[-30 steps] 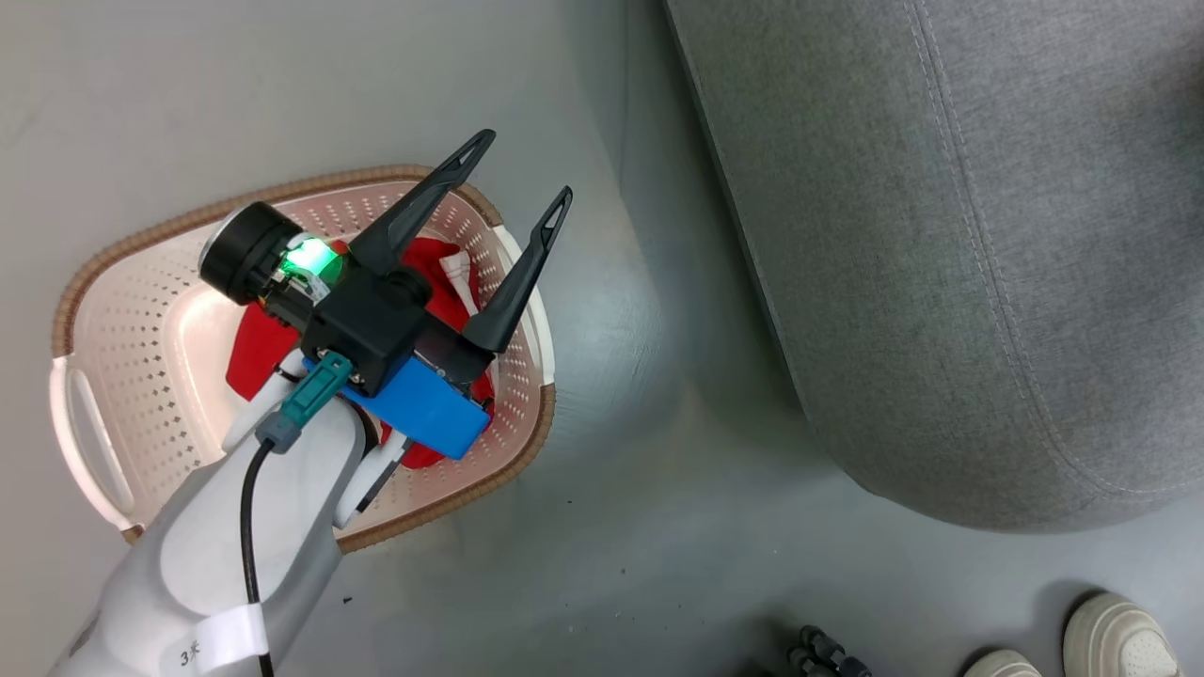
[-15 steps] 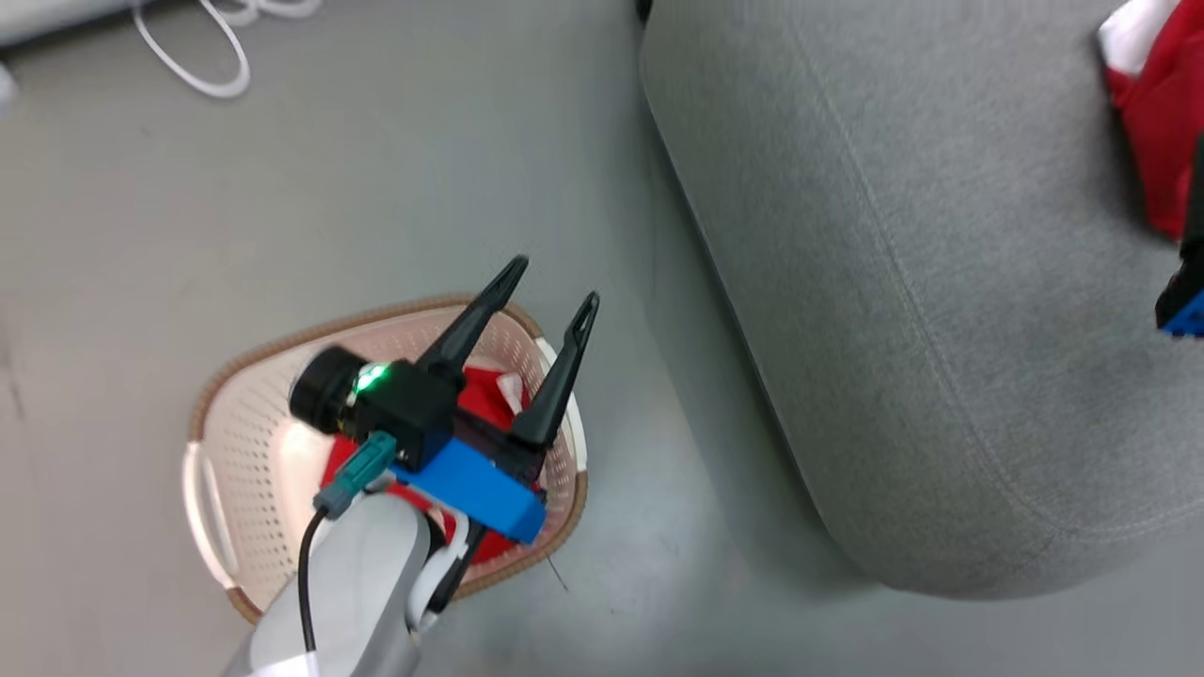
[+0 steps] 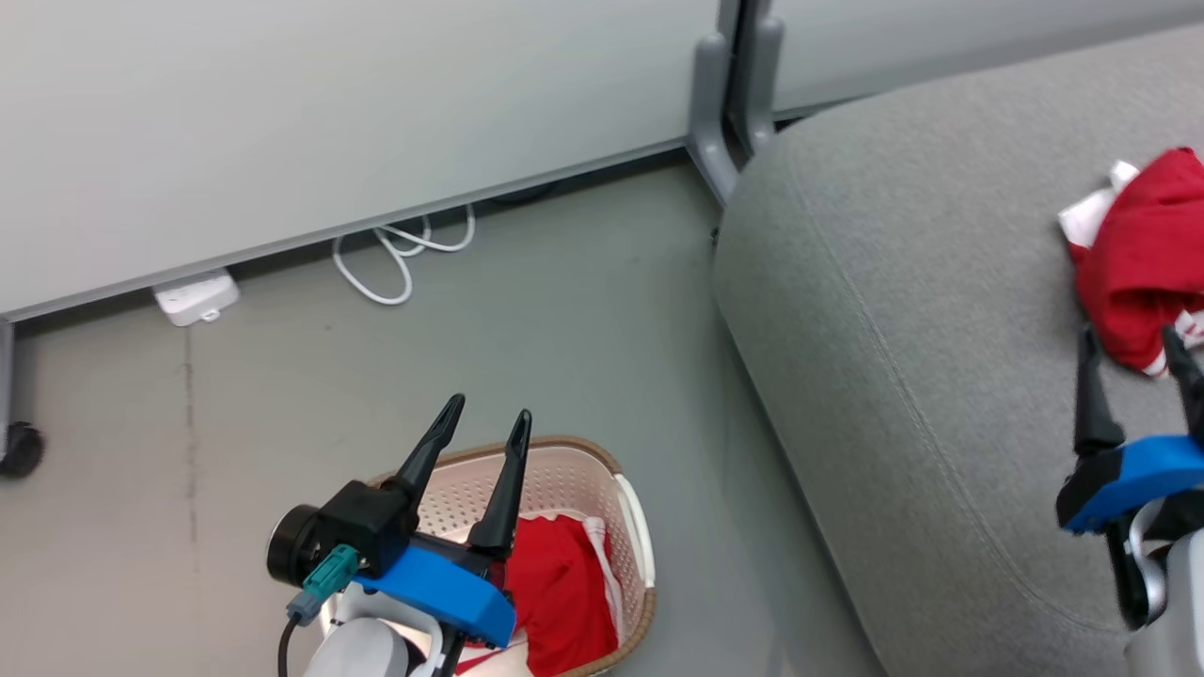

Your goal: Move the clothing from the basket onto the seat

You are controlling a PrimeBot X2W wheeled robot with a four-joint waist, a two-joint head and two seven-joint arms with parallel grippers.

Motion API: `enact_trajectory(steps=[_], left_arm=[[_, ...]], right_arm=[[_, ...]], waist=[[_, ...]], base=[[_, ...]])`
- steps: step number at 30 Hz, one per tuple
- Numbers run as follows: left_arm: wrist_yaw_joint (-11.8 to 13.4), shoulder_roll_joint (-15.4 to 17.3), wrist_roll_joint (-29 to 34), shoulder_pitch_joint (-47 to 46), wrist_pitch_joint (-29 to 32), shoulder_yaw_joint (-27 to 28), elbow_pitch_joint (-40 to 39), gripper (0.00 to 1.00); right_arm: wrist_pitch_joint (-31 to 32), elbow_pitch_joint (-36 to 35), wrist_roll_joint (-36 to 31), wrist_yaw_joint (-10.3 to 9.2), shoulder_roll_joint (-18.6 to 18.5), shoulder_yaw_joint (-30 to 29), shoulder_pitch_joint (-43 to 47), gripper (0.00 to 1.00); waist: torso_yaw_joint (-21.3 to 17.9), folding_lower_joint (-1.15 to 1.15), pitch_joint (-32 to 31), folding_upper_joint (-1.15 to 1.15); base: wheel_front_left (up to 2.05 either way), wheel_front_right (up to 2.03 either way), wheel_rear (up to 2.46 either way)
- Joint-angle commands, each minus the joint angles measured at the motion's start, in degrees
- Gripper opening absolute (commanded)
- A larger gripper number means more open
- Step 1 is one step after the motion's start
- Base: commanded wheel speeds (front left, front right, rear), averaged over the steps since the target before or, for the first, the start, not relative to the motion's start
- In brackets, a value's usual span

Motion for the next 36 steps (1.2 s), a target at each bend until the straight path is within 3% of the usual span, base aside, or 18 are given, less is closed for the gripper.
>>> enact_trajectory(steps=[1, 9, 15, 25, 36], left_arm=[[-0.1, 0.1, 0.5, 1.2, -0.3, 0.9, -0.1, 1.00], [-0.1, 0.0, 1.5, 4.3, -0.2, 6.5, 0.2, 1.00], [-0.1, -0.6, 2.1, 5.9, -0.2, 10.7, 0.5, 1.00], [-0.1, -0.5, 2.9, 9.0, -0.2, 15.9, 1.2, 1.00], [-0.1, -1.0, 3.3, 9.9, -0.2, 16.7, 1.5, 1.00]], right_arm=[[0.3, -2.5, -1.0, 0.01, 1.0, 0.5, 2.4, 1.00], [3.4, -15.6, -0.4, 0.01, 5.7, 4.3, 12.1, 1.00], [5.0, -20.9, 0.0, 0.01, 7.0, 7.9, 17.5, 1.00], [5.8, -22.5, 1.7, 0.01, 7.2, 13.8, 20.4, 1.00], [5.7, -22.4, 3.7, 0.01, 7.2, 15.9, 21.2, 1.00]], waist=[[3.3, 0.02, -2.9, 0.00], [6.5, 0.02, -5.4, 0.00], [8.4, 0.02, -6.7, 0.00], [8.8, 0.02, -8.6, 0.00], [10.3, 0.02, -9.2, 0.00]], base=[[0.00, 0.00, 0.00], [0.00, 0.00, 0.00], [0.00, 0.00, 0.00], [0.00, 0.00, 0.00], [0.00, 0.00, 0.00]])
